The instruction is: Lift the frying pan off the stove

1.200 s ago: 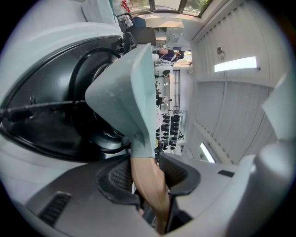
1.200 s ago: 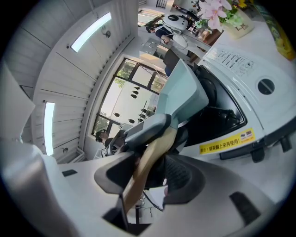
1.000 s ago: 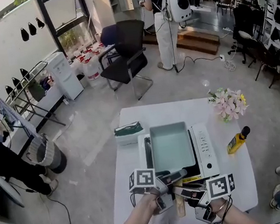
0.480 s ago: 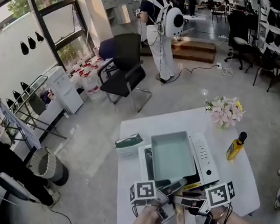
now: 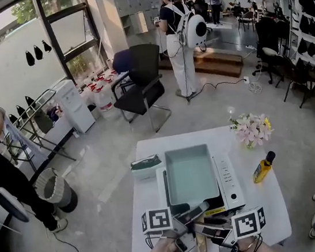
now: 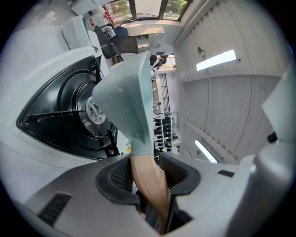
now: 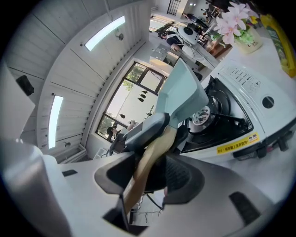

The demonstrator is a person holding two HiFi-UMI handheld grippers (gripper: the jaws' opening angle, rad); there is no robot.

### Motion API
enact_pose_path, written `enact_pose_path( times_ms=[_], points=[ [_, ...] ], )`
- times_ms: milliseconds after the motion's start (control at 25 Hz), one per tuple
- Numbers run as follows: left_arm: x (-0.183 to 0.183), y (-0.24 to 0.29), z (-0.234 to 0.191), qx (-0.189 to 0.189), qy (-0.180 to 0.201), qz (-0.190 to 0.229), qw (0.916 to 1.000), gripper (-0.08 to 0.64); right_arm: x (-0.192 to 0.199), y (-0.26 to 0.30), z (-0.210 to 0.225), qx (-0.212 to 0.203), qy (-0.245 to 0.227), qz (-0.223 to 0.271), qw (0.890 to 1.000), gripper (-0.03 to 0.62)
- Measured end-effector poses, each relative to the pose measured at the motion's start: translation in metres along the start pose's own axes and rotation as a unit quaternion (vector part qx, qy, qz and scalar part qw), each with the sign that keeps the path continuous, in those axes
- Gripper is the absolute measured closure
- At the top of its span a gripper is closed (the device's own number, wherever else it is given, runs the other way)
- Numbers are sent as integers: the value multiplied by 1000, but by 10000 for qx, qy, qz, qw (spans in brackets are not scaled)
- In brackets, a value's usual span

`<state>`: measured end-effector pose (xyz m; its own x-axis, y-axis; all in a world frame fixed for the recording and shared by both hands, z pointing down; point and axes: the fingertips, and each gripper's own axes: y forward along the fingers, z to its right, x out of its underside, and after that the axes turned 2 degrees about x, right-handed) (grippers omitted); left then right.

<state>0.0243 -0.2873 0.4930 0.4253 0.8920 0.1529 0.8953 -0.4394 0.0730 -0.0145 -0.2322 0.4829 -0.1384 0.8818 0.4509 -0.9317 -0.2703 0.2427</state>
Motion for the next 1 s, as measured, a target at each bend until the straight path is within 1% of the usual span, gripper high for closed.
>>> enact_pose_path(
  times_ms=[200,320,640,1000],
  points=[
    [-2,-3,19,51,326,83,9994,411,-3,-4,-14,-61,-191,80,9998,403],
    [-2,-4,30,106,453,135,9988,411,-4,-9,-20,-108,-207,120,9997,405],
    [1,-8,60,217,759,258,9966,411,-10,-18,-46,-212,-446,254,9985,410],
    [10,-14,90,325,1169,394,9918,411,-8,-31,-70,-345,-691,465,9959,417]
  ],
)
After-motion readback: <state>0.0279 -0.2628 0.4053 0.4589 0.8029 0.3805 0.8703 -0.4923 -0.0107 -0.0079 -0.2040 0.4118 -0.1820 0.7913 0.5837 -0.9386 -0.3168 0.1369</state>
